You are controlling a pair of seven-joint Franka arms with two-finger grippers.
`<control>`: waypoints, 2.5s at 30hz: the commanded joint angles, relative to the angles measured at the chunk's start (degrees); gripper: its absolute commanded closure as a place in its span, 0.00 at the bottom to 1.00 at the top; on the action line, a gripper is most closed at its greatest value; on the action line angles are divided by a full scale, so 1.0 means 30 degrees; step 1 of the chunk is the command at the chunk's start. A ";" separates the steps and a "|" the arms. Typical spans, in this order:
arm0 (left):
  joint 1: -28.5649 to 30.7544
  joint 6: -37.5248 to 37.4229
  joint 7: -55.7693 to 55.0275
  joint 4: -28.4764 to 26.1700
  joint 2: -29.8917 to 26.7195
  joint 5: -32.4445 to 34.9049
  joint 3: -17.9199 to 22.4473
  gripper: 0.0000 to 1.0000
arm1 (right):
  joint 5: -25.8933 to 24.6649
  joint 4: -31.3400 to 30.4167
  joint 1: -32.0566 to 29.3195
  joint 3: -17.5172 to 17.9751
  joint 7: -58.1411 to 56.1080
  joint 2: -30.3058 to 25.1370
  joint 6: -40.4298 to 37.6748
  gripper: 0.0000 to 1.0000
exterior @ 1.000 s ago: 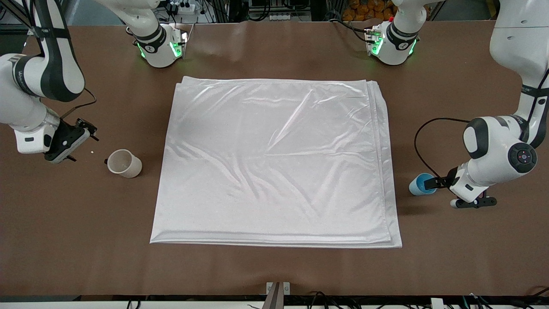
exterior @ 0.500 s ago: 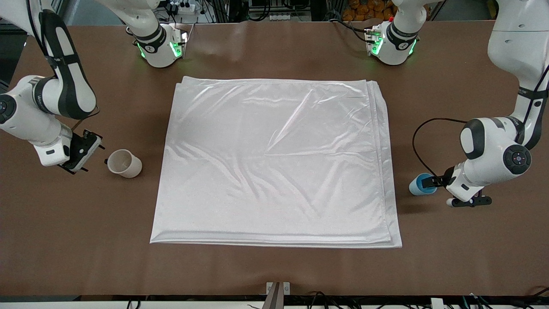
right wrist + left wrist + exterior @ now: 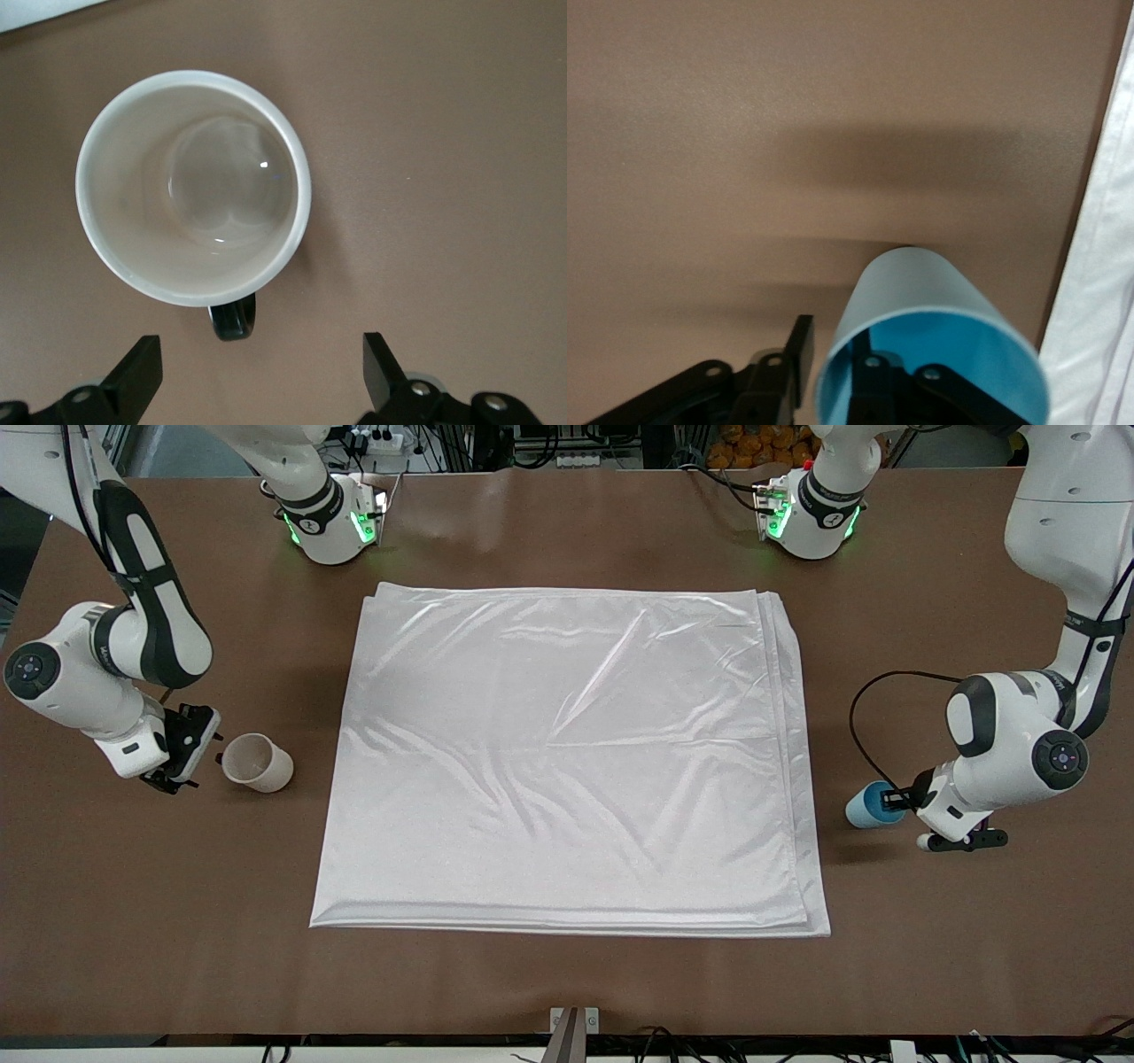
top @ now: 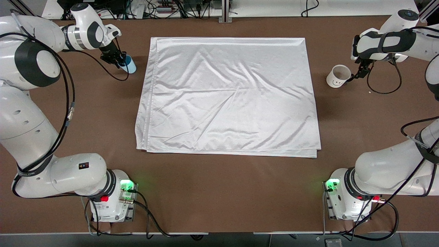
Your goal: Place blue cup into white mug on cloth
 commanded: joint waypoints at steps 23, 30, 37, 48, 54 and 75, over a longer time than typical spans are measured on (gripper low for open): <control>-0.0159 -0.0194 -0.0194 0.0063 -0.1443 0.0252 -0.0688 1.00 | 0.0041 -0.0111 -0.0609 0.0195 -0.2781 0.1354 0.0877 0.00; -0.0159 -0.1248 -0.0165 0.0122 -0.2555 0.0340 -0.1187 1.00 | 0.0071 -0.0170 -0.0579 0.0224 -0.3015 0.1383 0.0877 0.00; -0.0130 -0.3178 -0.0165 0.0501 -0.3844 0.0311 -0.1685 1.00 | 0.0100 -0.0170 -0.0609 0.0254 -0.3015 0.1500 0.0877 0.00; -0.0159 -0.9244 -0.0165 0.4953 -0.4432 0.0222 -0.2241 1.00 | 0.0100 -0.0199 -0.0696 0.0254 -0.3015 0.1968 0.0965 0.00; -0.0100 -1.0272 0.0186 0.5512 -0.5514 0.0194 -0.2769 1.00 | 0.0101 -0.0199 -0.0960 0.0400 -0.3074 0.2291 0.1229 0.00; -0.0070 -1.1269 0.0157 0.5688 -0.5868 0.0164 -0.3384 1.00 | 0.0773 -0.0375 -0.0989 0.0781 -0.3571 0.2291 0.1229 0.62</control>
